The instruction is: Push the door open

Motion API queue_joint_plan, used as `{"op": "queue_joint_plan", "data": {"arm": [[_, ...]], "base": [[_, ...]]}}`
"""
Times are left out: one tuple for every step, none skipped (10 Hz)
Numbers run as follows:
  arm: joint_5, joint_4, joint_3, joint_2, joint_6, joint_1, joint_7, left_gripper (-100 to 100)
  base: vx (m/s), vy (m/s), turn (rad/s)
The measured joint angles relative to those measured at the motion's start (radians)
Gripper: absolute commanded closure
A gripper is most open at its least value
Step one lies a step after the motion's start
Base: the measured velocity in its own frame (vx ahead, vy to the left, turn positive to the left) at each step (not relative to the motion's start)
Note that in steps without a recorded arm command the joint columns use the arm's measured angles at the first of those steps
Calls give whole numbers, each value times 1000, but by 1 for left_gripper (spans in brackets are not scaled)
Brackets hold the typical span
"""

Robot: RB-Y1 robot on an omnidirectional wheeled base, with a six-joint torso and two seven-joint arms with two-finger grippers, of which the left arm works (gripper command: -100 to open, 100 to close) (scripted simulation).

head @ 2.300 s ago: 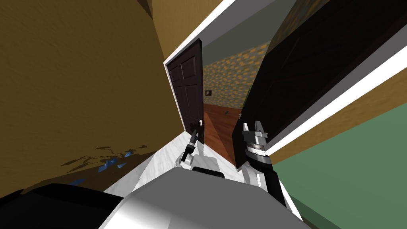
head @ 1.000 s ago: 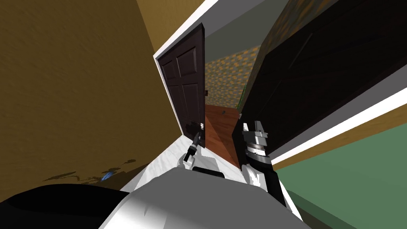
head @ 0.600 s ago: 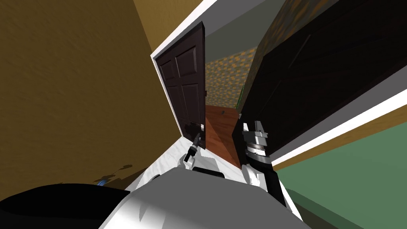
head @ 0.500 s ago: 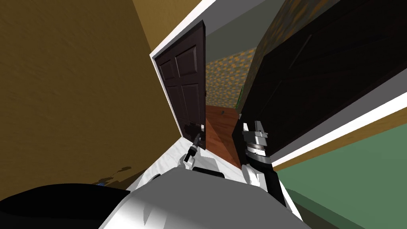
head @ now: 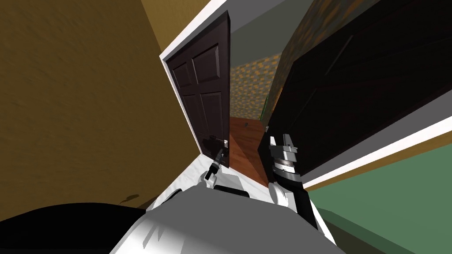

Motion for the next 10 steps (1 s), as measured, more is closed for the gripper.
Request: {"op": "queue_joint_plan", "data": {"arm": [[2,14,-6,2,-2,-4,0,-100],[4,36,-11,0,-6,-14,-1,-100],[6,65,-15,-2,-14,-26,-1,-100],[8,80,-21,-2,-16,-33,-2,-100],[8,81,-21,-2,-16,-33,-2,-100],[9,82,-20,-1,-17,-32,-2,-100],[9,86,-18,-2,-19,-32,-3,-100],[10,87,-16,-2,-21,-33,-4,-100],[11,92,-14,-3,-24,-33,-4,-100],[11,92,-12,-4,-26,-30,-6,-100]], "base": [[82,101,-63],[91,89,-60],[74,116,-84],[30,59,-24],[120,4,-21],[178,-23,-32],[172,-48,-26],[217,-48,-32],[206,-69,-37],[204,-65,-29]]}}
